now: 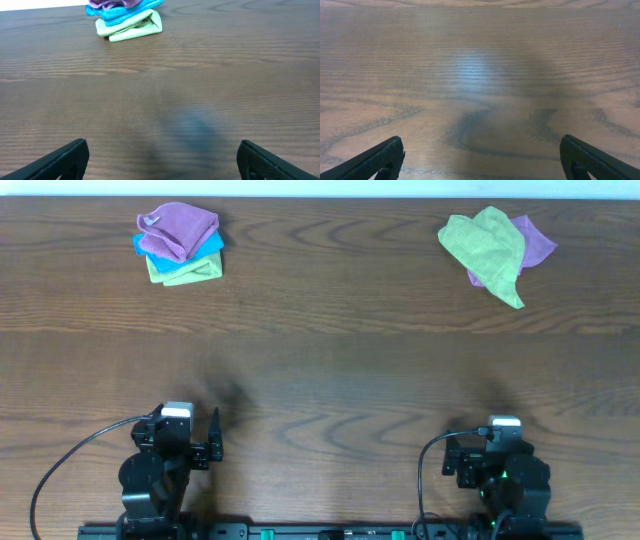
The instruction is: Fold the cloth
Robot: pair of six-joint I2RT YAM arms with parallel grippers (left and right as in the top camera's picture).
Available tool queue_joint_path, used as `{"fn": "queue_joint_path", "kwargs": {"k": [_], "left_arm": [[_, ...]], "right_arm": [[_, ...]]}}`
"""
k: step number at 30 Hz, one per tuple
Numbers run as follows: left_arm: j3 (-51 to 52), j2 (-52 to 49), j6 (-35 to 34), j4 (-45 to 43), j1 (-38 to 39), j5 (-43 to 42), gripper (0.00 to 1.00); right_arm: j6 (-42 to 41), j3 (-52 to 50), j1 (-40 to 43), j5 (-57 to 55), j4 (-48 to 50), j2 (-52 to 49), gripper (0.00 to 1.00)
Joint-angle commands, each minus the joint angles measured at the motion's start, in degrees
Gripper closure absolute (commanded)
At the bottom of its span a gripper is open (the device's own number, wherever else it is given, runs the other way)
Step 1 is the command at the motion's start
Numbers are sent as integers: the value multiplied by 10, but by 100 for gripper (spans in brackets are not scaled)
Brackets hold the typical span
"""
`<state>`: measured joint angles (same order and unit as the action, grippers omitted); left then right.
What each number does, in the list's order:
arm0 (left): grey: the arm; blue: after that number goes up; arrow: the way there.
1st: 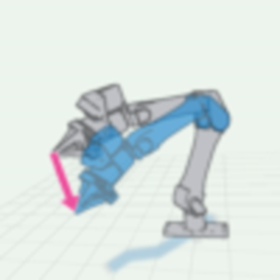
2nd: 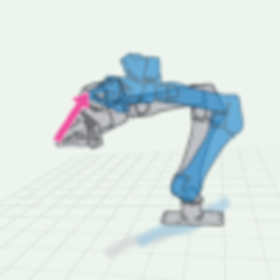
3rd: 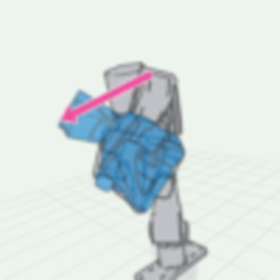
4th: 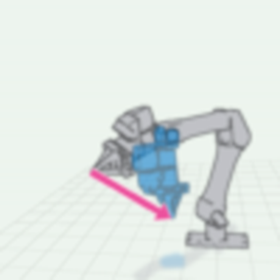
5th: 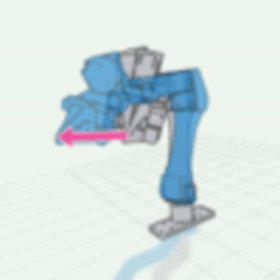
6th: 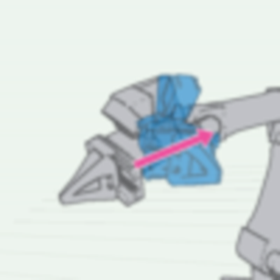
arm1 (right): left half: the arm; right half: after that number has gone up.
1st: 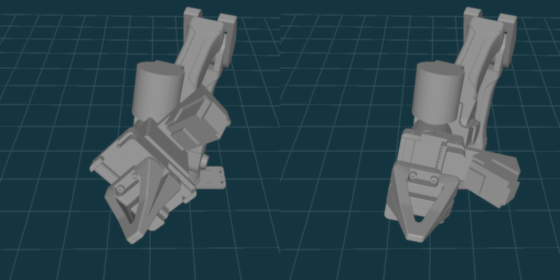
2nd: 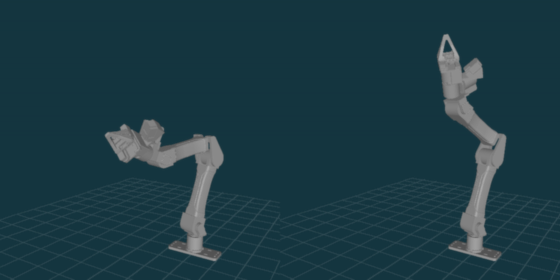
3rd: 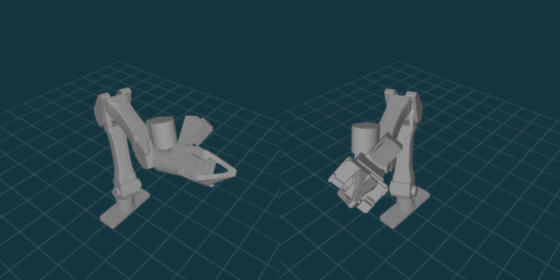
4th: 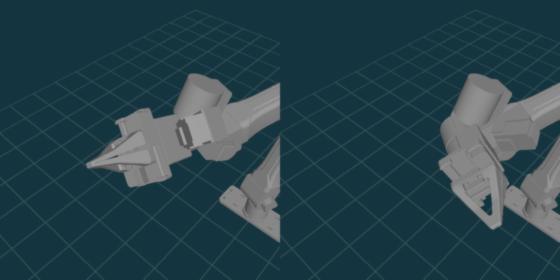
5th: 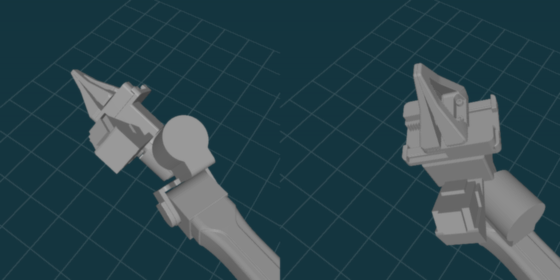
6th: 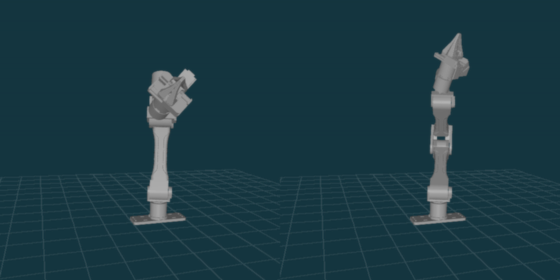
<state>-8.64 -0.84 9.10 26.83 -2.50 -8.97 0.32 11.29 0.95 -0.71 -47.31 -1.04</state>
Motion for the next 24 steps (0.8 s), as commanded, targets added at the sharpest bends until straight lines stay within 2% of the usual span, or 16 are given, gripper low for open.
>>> {"fn": "queue_joint_path", "kwargs": {"k": [1, 5, 11, 18, 24], "left_arm": [[10, 6, 10, 3, 3, 4, 5], [10, 6, 10, 3, 3, 4, 5], [10, 6, 10, 3, 3, 4, 5], [10, 6, 10, 3, 3, 4, 5], [10, 6, 10, 3, 3, 4, 5]], "right_arm": [[2, 3, 6, -3, 1, -20, 1], [-35, 59, 12, -10, 46, -119, 1], [-72, 208, 37, -12, 42, -311, 1], [-115, 435, 37, -55, -9, -570, 1], [-125, 560, 38, -62, -13, -736, 1]]}}
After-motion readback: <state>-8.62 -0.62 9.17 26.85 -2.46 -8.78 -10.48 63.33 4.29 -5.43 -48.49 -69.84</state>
